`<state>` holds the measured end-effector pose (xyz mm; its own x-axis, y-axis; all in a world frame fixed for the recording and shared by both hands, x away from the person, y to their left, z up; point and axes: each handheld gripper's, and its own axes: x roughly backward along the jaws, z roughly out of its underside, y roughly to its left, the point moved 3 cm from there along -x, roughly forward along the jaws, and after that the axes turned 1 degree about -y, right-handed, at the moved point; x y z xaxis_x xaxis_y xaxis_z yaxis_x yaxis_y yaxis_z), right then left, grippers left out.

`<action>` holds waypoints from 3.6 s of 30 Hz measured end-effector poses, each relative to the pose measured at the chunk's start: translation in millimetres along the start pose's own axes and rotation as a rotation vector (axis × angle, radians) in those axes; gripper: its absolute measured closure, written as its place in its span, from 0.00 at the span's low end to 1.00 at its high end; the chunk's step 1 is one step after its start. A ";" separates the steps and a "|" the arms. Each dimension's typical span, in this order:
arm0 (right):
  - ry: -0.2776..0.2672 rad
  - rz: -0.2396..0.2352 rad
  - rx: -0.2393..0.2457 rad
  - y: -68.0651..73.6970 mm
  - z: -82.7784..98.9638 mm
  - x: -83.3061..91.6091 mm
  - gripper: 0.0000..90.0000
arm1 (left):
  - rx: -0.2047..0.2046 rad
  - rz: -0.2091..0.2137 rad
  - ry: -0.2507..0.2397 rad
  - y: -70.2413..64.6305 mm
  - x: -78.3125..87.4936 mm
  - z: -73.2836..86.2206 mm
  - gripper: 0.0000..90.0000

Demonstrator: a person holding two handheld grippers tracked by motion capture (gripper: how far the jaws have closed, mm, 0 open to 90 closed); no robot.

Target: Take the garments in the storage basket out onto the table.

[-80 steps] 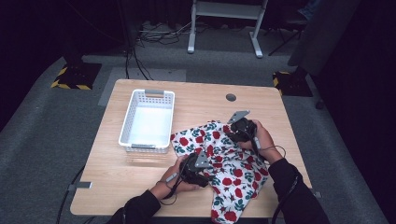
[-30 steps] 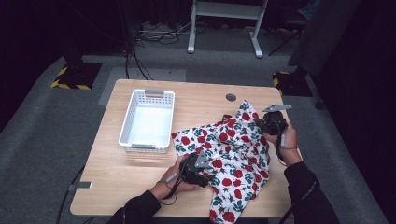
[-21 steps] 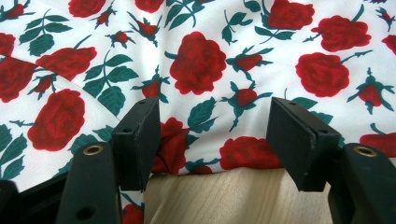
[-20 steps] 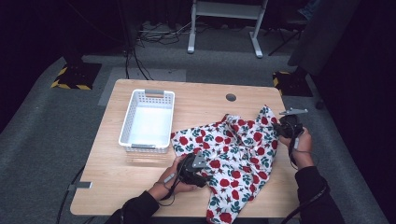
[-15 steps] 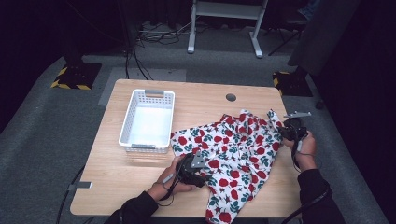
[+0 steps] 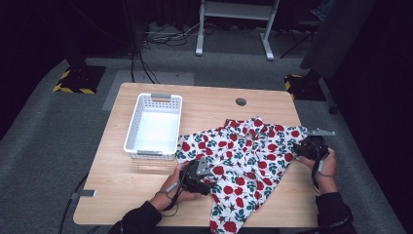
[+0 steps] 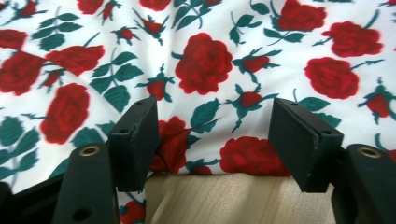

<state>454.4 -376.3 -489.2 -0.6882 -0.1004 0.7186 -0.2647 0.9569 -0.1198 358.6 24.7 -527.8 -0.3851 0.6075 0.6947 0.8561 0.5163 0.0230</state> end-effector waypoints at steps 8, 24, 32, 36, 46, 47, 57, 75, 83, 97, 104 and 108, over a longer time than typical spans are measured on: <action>-0.062 -0.190 0.147 49.9 25.1 24.5 0.45 | -0.021 0.046 -0.083 -28.2 9.7 -14.2 0.34; 0.017 -0.358 0.251 103.1 41.0 13.2 0.36 | -0.092 -0.034 0.021 -19.8 -9.9 -14.3 0.31; 0.007 -0.306 0.223 102.3 21.1 -5.9 0.38 | -0.065 -0.144 0.026 -1.2 -7.3 -20.5 0.36; -0.005 -0.243 0.241 111.0 11.0 -12.0 0.41 | -0.021 -0.039 -0.064 -6.1 9.5 -26.3 0.35; -0.031 -0.209 0.277 124.7 7.1 -8.5 0.42 | -0.072 0.138 -0.053 -49.3 -0.5 -23.5 0.35; -0.045 -0.247 0.282 124.3 8.7 -3.3 0.42 | -0.078 0.141 -0.044 -52.7 -1.9 -22.1 0.35; -0.081 -0.477 0.510 137.6 46.5 45.0 0.37 | -0.064 0.097 -0.015 -40.6 2.5 -8.3 0.35; -0.061 -0.556 0.669 161.1 58.1 49.4 0.32 | -0.014 0.073 -0.004 -10.7 14.8 16.7 0.33; -0.071 -0.495 0.600 166.3 52.2 38.2 0.53 | -0.021 0.084 -0.003 -9.6 15.0 16.8 0.33; -0.120 -0.412 0.451 160.3 37.7 41.1 1.00 | -0.023 0.089 -0.001 -8.8 15.3 17.0 0.33; -0.116 -0.469 0.531 161.5 41.1 49.1 0.79 | -0.014 0.082 0.002 -9.6 15.5 16.8 0.33; -0.102 -0.550 0.617 167.9 50.0 52.4 0.48 | 0.000 0.078 0.010 -13.7 15.2 14.8 0.33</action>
<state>340.2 -234.5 -506.0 -0.4024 -0.5623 0.7224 -0.8833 0.4459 -0.1450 335.9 35.8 -528.2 -0.3134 0.6402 0.7014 0.8834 0.4674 -0.0319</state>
